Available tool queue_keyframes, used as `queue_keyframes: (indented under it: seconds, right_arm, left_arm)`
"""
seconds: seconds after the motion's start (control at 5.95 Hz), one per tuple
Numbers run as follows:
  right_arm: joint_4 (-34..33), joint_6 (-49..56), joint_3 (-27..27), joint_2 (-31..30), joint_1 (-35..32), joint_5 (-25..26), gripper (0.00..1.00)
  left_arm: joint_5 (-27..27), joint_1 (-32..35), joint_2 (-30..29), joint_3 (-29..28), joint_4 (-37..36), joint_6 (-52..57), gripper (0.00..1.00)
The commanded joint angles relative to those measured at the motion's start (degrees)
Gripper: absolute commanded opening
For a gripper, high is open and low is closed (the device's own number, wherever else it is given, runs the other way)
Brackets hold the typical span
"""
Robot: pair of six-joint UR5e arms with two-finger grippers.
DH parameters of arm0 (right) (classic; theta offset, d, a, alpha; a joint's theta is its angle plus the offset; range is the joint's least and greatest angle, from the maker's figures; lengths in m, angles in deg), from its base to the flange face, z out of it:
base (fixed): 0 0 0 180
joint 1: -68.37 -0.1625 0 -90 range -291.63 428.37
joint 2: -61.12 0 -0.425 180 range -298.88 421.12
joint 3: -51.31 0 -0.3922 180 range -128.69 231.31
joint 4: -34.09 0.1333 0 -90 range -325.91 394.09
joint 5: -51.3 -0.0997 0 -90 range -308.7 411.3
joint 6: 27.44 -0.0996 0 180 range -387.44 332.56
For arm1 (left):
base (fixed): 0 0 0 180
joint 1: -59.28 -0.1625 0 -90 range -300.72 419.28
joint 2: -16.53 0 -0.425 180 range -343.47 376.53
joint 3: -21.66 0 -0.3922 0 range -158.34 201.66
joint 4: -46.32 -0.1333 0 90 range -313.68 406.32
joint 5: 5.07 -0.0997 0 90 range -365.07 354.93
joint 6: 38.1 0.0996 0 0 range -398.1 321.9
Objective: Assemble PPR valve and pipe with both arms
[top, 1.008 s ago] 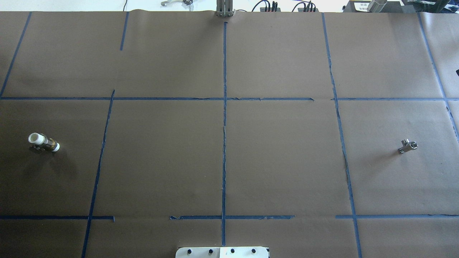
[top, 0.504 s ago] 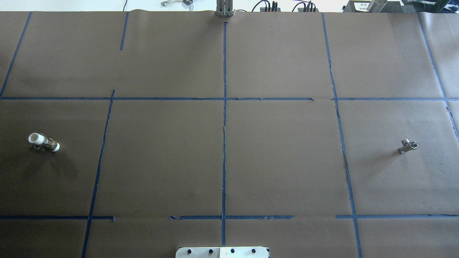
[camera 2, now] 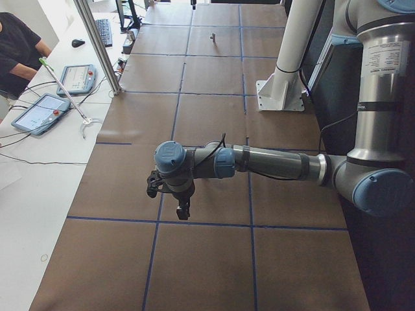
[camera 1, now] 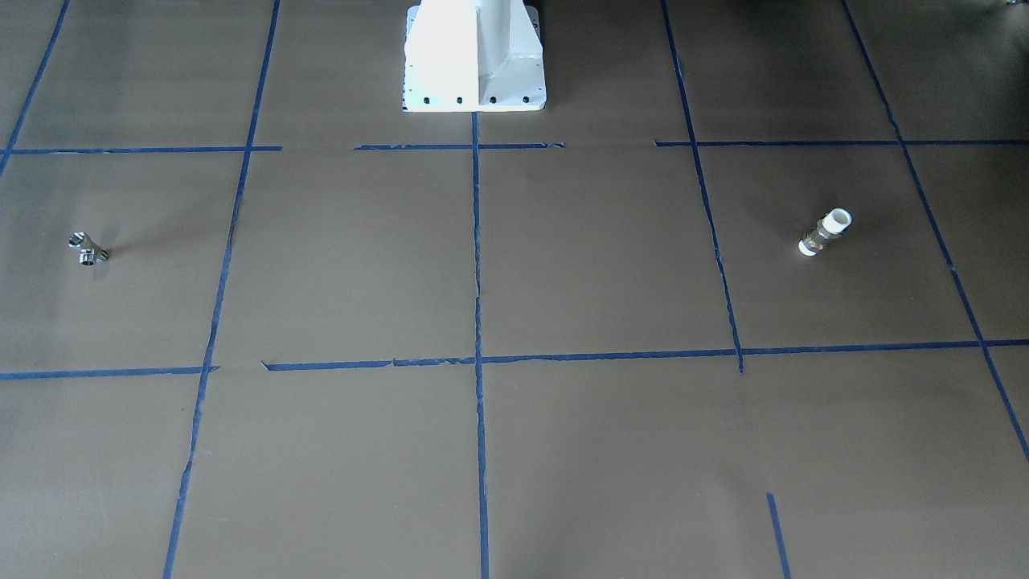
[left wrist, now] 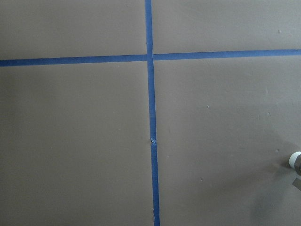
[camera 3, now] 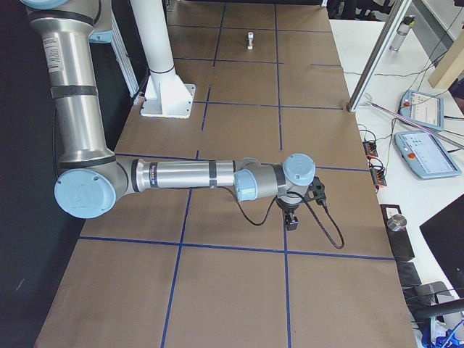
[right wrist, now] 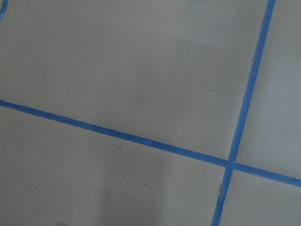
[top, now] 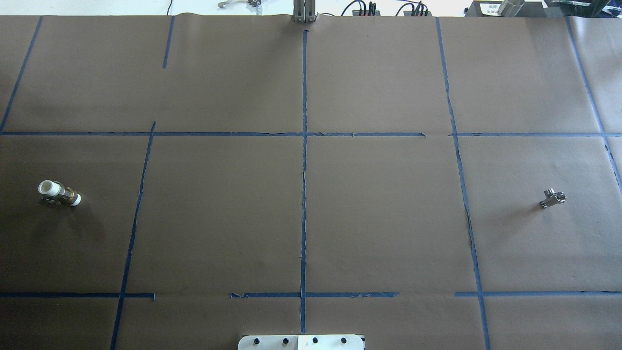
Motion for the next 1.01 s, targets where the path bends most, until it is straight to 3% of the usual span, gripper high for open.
queue_keyframes:
  seconds: [0.0, 0.34, 0.67, 0.84]
  right_arm:
    - [1.37, -0.03, 0.02, 0.09, 0.48, -0.1, 1.0]
    - [1.39, -0.03, 0.1, 0.0, 0.83, -0.02, 1.0]
    - [1.82, -0.03, -0.07, 0.35, 0.93, -0.02, 1.0]
    - [2.52, 0.06, 0.02, 0.27, 1.1, 0.07, 1.0]
  left_arm:
    - [-0.12, -3.54, 1.33, -0.58, 5.56, -0.67, 1.0]
    - [-0.03, -9.17, 1.34, 0.89, 9.62, -6.77, 1.0]
    - [-0.03, -15.74, 2.03, 1.52, 28.89, -29.58, 1.0]
    - [-0.64, -21.61, 2.39, 2.56, 32.29, -37.86, 1.0]
